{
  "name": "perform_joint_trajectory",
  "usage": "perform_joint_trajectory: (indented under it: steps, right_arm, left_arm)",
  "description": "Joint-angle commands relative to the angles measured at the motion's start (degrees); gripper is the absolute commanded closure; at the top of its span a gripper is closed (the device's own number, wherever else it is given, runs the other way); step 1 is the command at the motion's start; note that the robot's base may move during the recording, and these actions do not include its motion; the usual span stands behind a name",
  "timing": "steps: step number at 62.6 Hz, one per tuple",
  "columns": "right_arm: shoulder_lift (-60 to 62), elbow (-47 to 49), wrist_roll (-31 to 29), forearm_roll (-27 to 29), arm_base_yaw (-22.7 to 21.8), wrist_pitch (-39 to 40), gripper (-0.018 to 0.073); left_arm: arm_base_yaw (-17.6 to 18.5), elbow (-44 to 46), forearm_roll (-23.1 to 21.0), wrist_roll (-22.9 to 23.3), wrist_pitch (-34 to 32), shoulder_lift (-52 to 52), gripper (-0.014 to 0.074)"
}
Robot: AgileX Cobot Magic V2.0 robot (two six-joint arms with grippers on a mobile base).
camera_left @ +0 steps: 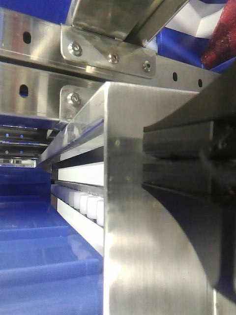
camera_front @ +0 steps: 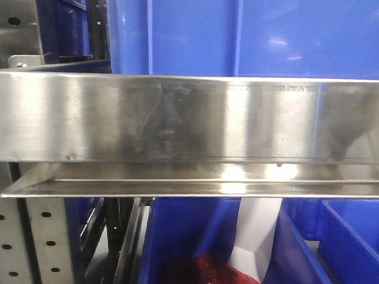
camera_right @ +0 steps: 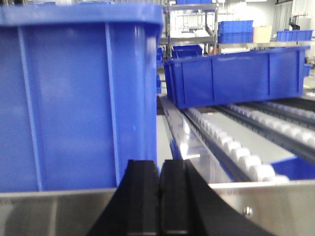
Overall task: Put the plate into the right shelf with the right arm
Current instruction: 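Withdraw the right gripper out of the shelf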
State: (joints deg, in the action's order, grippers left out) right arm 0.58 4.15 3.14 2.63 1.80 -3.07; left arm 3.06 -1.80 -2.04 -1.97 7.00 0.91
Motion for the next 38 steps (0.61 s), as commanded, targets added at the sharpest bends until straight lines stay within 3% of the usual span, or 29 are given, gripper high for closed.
perform_joint_trajectory:
  steps: [1,18,38]
  right_arm:
    - [0.8,0.3,1.9,-2.6,-0.2,6.1,0.0504]
    - [0.8,-5.5,1.9,-2.6,-0.2,9.1,0.0504]
    - [0.8,-5.4,1.8,-2.6,-0.2,5.1,0.0504]
  left_arm:
    - [-0.1,-0.6,-0.4,0.2,-5.0,0.3,0.0643]
    - [-0.1,-0.6,-0.4,0.2,-5.0,0.3,0.0643]
    - [-0.1,-0.6,-0.4,0.2,-5.0,0.3,0.0643]
